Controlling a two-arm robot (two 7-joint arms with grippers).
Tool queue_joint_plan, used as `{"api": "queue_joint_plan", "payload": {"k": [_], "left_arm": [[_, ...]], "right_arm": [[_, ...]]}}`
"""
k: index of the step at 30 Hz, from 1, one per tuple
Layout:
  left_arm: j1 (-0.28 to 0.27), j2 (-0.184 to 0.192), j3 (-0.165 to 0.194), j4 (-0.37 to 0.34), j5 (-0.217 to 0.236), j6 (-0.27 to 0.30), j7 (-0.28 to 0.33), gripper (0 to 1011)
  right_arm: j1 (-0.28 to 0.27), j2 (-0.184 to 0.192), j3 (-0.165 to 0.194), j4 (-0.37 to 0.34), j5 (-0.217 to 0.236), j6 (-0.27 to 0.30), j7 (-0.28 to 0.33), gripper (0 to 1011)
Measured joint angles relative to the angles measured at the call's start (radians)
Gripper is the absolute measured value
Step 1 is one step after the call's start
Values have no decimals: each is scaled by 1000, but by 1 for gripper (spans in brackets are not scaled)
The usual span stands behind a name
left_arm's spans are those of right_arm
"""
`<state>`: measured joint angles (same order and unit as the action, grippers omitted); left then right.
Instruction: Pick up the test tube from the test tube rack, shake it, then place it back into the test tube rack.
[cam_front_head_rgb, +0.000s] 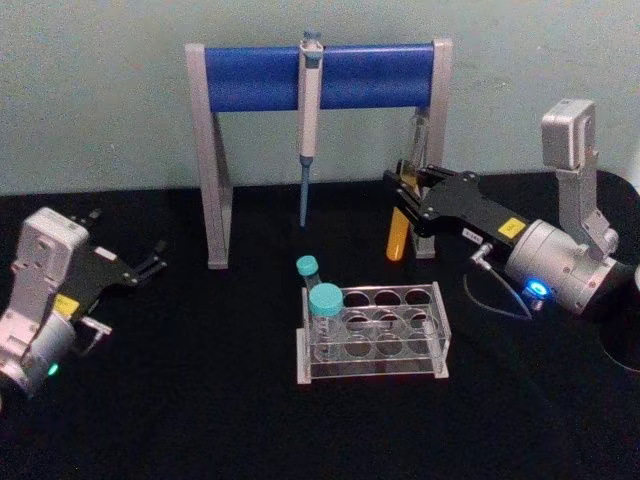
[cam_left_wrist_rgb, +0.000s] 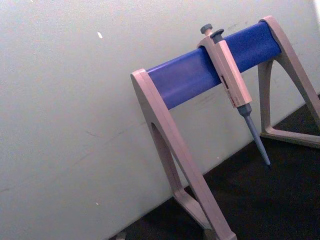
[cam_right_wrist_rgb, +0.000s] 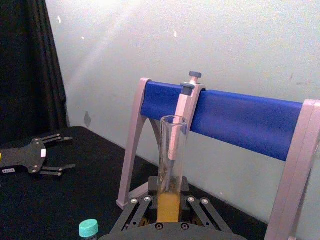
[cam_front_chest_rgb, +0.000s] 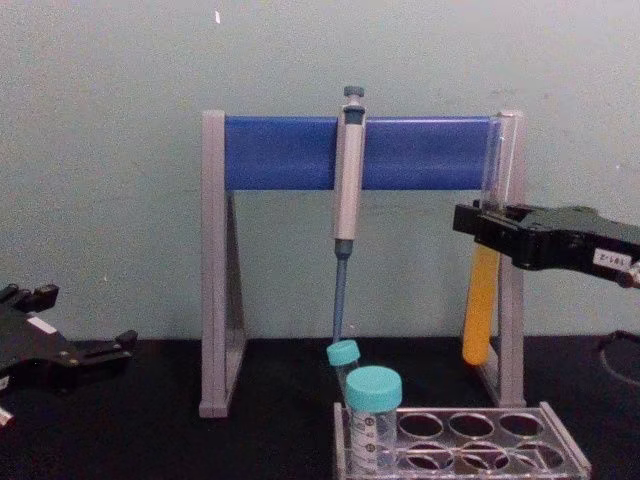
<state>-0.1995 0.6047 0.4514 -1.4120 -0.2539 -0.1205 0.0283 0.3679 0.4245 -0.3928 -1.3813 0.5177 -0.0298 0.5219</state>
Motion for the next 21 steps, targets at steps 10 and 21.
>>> {"api": "queue_joint_plan", "payload": {"k": [10, 21], "left_arm": [[0, 0, 0, 0, 0, 0, 0, 1001], [0, 0, 0, 0, 0, 0, 0, 1001]], "right_arm": [[-8, 2, 2, -11, -1, 0, 0, 238], [-16, 6, 3, -23, -2, 3, -1, 238]]}}
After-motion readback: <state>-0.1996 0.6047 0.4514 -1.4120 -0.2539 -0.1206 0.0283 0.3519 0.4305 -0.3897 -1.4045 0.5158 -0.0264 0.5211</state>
